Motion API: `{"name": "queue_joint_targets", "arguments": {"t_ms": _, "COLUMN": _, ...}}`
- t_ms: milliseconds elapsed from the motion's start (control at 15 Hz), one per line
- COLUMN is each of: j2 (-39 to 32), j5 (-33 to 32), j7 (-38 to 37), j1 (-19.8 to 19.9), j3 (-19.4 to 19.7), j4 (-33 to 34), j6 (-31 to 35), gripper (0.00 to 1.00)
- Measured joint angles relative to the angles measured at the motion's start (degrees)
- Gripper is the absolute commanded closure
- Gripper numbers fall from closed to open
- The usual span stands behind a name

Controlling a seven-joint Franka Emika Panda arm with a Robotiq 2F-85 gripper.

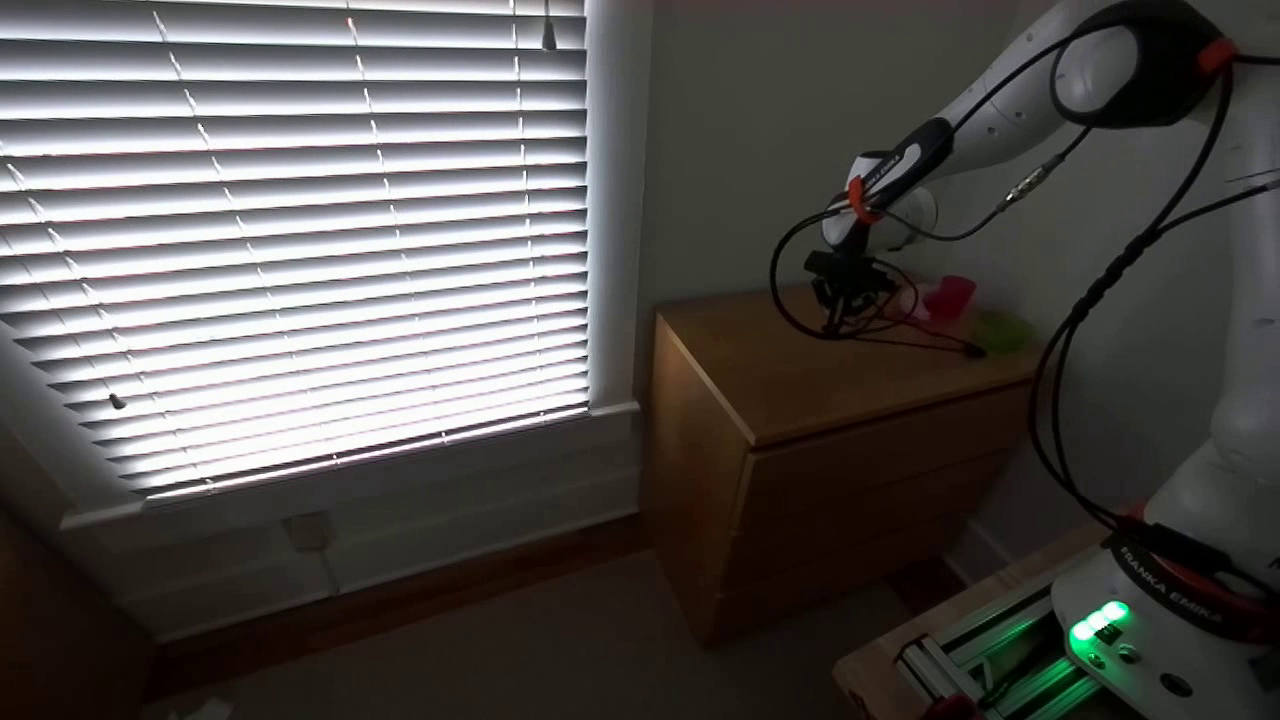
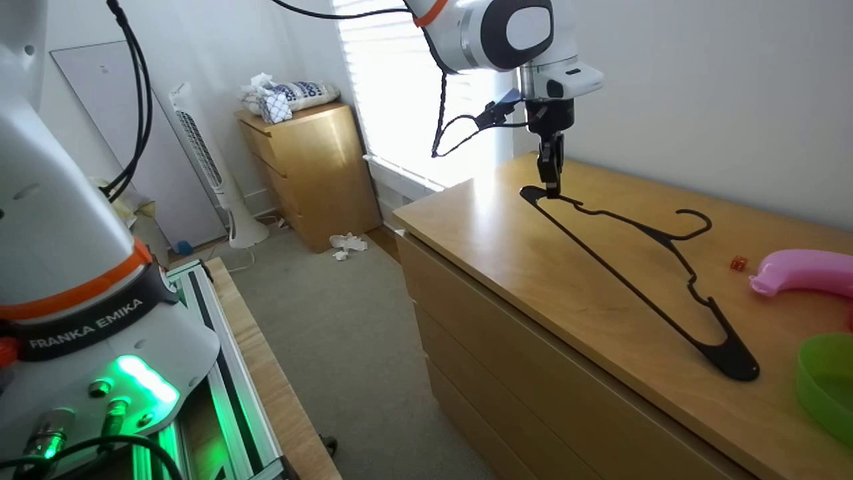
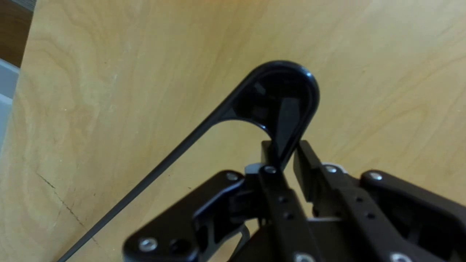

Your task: Move the black clothes hanger to the right

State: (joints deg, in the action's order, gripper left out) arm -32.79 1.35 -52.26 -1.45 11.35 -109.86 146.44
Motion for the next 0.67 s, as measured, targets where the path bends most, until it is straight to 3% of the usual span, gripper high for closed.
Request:
{"name": "queue_joint_targets", "arguments": {"t_ms": 600, "j2": -5.3, "j5": -0.2, "j7": 4.9, "j1": 1.0, "j3": 1.0, "j4": 6.6, "j6": -6.3, "gripper": 0.96}}
{"name": "queue_joint_targets", "arguments": {"t_ms": 667, "j2": -5.7, "j5": -0.2, "j7": 5.2, "j1": 1.3, "j3": 1.1, "j4": 7.2, "j6": -6.3, "gripper": 0.68}}
